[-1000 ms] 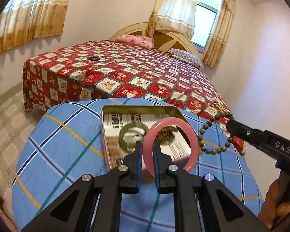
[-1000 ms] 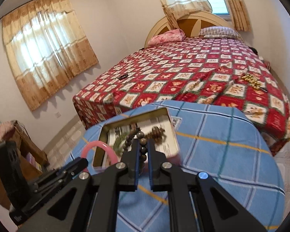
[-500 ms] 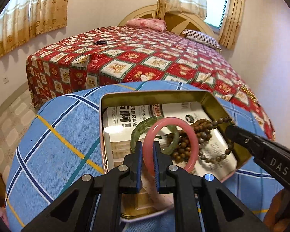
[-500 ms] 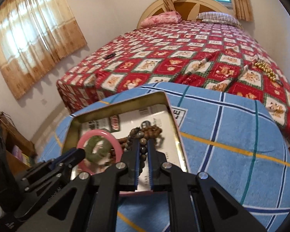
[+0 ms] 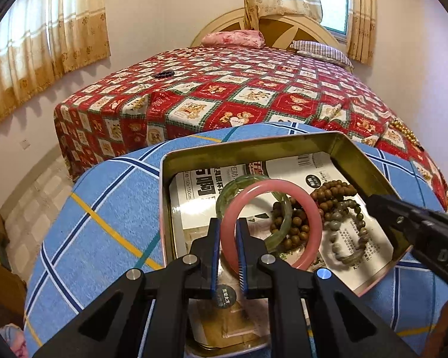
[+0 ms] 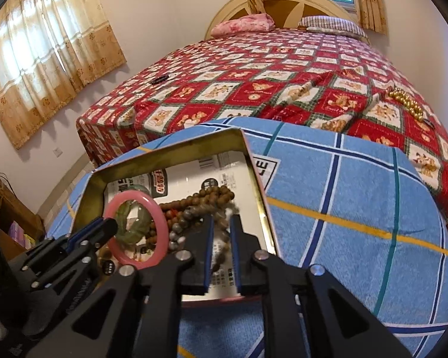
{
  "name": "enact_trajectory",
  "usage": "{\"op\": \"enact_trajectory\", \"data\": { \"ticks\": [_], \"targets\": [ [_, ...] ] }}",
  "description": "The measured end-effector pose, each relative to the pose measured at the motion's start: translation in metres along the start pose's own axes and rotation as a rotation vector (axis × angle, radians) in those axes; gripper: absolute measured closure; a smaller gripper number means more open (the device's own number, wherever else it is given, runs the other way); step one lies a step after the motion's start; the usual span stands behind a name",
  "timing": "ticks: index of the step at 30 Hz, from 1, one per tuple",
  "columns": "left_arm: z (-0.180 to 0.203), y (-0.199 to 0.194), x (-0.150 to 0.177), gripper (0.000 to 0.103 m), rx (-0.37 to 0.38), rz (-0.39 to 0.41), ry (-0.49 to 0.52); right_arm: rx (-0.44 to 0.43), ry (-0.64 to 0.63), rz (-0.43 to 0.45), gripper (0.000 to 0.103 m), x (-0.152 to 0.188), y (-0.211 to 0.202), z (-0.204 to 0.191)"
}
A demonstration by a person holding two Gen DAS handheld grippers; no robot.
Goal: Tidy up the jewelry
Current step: 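Carry the pink bangle and grey beads into the tin and open both tools, then withdraw both tools from the tin back toward the remaining jewelry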
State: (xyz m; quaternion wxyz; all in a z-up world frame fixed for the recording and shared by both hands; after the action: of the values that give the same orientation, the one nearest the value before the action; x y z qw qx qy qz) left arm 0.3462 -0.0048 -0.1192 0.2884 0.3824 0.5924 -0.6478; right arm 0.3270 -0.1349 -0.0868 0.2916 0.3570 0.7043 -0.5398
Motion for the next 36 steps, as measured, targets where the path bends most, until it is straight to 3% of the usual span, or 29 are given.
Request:
{"op": "enact_trajectory", "data": {
  "ticks": [1,3,5,6,13,23,36],
  "targets": [
    [0.000,-0.002,-0.001,0.086,0.000,-0.003,-0.001,0.001,0.001,0.011,0.077,-0.002,-0.004,0.000],
    [-0.001,-0.010,-0.005,0.060,-0.004,0.006,-0.008,0.005,-0.001,0.041,0.062,-0.007,-0.014,-0.001],
    [0.000,-0.020,-0.010,0.044,-0.013,0.037,-0.010,0.006,0.005,0.072,0.053,-0.012,-0.026,-0.001],
    [-0.001,-0.028,-0.013,0.041,-0.018,0.062,-0.007,0.008,0.006,0.089,0.053,-0.015,-0.035,-0.001],
    [-0.001,-0.068,-0.012,0.041,-0.066,0.099,0.017,0.029,-0.018,0.118,0.052,-0.012,-0.074,0.000],
    [-0.007,-0.130,0.017,0.041,-0.162,0.130,0.005,0.058,-0.034,0.140,0.052,0.018,-0.124,0.005],
    [-0.017,-0.171,0.049,0.041,-0.228,0.143,-0.008,0.073,-0.047,0.134,0.052,0.058,-0.156,0.006]
  ]
}}
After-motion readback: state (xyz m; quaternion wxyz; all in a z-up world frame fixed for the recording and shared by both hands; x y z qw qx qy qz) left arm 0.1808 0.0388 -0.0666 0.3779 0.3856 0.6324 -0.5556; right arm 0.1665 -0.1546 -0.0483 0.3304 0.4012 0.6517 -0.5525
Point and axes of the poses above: each gripper's, at about its wrist camera, not at the fingertips, and y roughly the way its jaws point, z to its right, x to its underside, the point moved 6 cm from there along y, roughly the way its jaws point, and after that the axes turned 11 degrees about z, right-handed, at the moved point
